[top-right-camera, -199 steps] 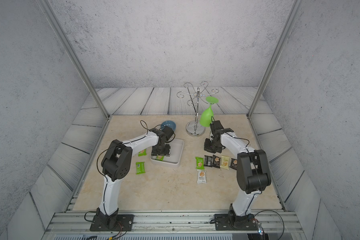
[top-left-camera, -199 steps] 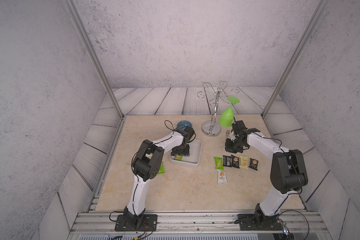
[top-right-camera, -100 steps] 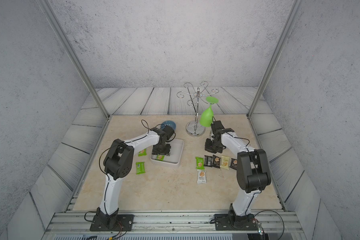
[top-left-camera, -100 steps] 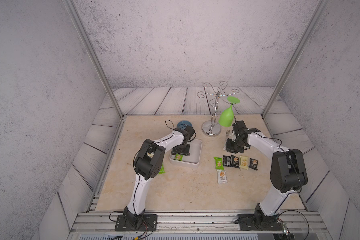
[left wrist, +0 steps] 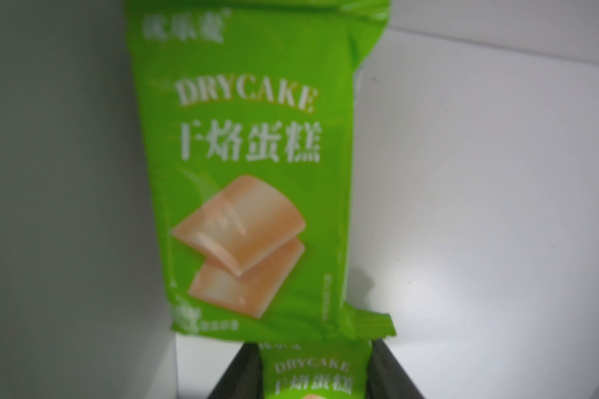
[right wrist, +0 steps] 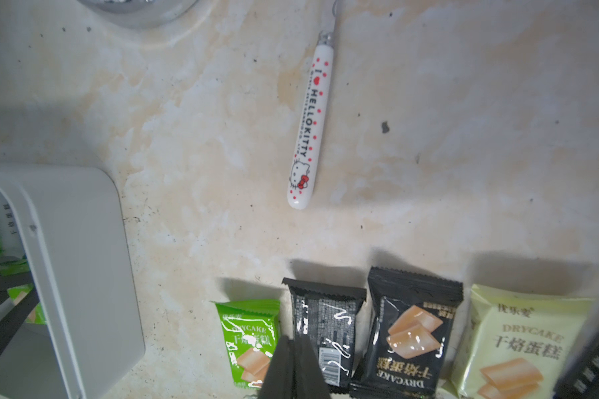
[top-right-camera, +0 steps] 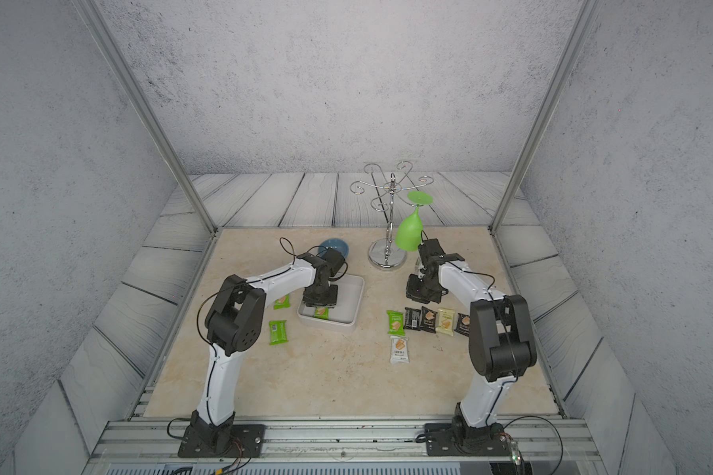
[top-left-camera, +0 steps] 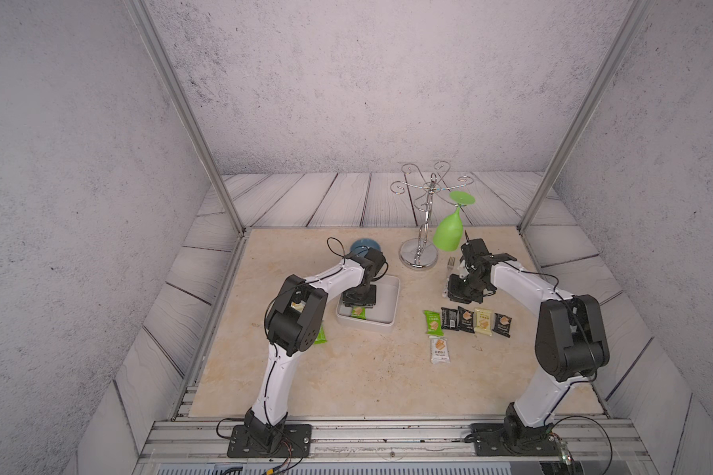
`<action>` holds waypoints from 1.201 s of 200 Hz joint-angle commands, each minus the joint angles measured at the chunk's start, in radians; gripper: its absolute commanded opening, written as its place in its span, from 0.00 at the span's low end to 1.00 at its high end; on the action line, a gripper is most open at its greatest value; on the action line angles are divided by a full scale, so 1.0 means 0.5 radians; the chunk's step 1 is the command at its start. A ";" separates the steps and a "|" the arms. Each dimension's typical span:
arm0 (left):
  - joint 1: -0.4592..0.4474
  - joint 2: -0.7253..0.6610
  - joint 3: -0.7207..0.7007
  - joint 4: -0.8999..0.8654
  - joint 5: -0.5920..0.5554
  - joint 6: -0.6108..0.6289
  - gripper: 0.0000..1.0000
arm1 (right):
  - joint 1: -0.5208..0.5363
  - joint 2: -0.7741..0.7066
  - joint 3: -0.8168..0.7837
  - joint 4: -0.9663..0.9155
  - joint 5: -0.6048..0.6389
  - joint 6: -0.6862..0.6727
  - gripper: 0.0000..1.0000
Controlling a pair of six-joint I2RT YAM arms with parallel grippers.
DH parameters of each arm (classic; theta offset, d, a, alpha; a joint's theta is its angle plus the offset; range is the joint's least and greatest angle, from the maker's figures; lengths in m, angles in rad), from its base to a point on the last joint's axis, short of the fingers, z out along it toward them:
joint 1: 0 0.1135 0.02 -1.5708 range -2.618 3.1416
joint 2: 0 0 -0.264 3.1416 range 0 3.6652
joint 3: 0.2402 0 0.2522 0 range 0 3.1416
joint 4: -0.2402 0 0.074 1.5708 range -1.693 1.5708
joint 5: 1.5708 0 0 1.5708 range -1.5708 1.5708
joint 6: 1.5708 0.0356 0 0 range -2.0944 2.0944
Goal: Take the cookies out of the storage box
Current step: Pick up the cookie from the storage box.
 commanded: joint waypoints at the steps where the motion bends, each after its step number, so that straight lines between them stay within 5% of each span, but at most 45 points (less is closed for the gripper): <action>1: 0.008 -0.033 -0.052 -0.026 -0.016 -0.004 0.43 | -0.011 0.001 0.021 -0.033 -0.021 -0.016 0.09; 169: 0.014 -0.409 0.012 -0.068 0.070 -0.036 0.43 | -0.008 -0.078 0.060 -0.066 -0.039 0.042 0.09; 240: 0.204 -0.660 -0.234 -0.046 0.038 0.001 0.42 | 0.104 -0.026 0.158 -0.057 -0.073 0.103 0.09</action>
